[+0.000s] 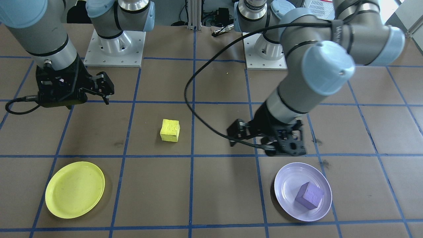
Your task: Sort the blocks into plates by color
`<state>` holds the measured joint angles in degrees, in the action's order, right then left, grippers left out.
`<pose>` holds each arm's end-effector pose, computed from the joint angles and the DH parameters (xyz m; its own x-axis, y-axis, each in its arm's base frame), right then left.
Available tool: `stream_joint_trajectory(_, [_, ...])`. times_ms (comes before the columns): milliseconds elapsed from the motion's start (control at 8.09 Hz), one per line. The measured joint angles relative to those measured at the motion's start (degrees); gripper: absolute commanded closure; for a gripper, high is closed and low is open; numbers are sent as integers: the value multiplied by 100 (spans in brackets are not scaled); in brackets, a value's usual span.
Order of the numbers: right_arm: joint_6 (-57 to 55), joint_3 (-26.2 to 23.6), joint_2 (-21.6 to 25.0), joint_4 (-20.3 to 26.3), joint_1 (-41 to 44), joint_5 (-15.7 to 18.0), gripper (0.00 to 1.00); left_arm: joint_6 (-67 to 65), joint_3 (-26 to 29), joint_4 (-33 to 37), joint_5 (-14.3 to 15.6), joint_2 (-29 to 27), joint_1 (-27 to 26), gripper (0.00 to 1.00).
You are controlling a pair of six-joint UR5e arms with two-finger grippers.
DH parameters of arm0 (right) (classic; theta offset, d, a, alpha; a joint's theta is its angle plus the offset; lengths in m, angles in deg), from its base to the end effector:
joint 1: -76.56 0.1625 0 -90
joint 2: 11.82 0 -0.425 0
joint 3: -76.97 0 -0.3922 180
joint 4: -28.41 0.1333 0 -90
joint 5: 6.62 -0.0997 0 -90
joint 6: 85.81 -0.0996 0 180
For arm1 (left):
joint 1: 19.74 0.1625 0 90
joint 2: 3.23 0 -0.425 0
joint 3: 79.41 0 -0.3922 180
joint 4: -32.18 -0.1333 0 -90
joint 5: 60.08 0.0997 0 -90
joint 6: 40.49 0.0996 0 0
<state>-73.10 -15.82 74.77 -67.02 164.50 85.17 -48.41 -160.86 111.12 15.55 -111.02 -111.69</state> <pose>0.1116 -0.5179 0.4435 -0.9823 -0.1852 0.0275 -0.1847 0.9826 0.0200 -0.1790 -0.6139 0.4109 -0.9633 -0.0972 0.2501 -0.0997 0.9950 0.0027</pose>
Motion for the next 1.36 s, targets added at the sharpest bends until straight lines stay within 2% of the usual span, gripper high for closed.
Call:
stream_joint_trajectory(247, [-667, -326, -3, -190, 232, -492, 0, 1559, 96, 486, 608, 327, 1230, 0])
stream_joint_trajectory(371, [-1173, -450, -28, -256, 435, -568, 0, 1815, 177, 910, 841, 558, 1588, 0])
stream_joint_trajectory(494, [-1582, -544, -113, -334, 668, -605, 0, 1867, 251, 1274, 1044, 813, 1710, 0])
stream_joint_trajectory(618, [-1878, -592, -260, -472, 898, -607, 0, 1697, 306, 1590, 1156, 1025, 1654, 0])
stream_joint_trajectory(865, [-2526, -621, -754, -846, 1291, -599, 0, 1007, 418, 1896, 1220, 1207, 1075, 0])
stream_joint_trajectory(1112, [-2977, -626, -1204, -1036, 1561, -622, 0, 443, 467, 1637, 993, 1010, 354, 0])
stream_joint_trajectory(1360, [-3040, -626, -1570, -1064, 1685, -644, 0, 285, 493, 1435, 1117, 749, -135, 0])
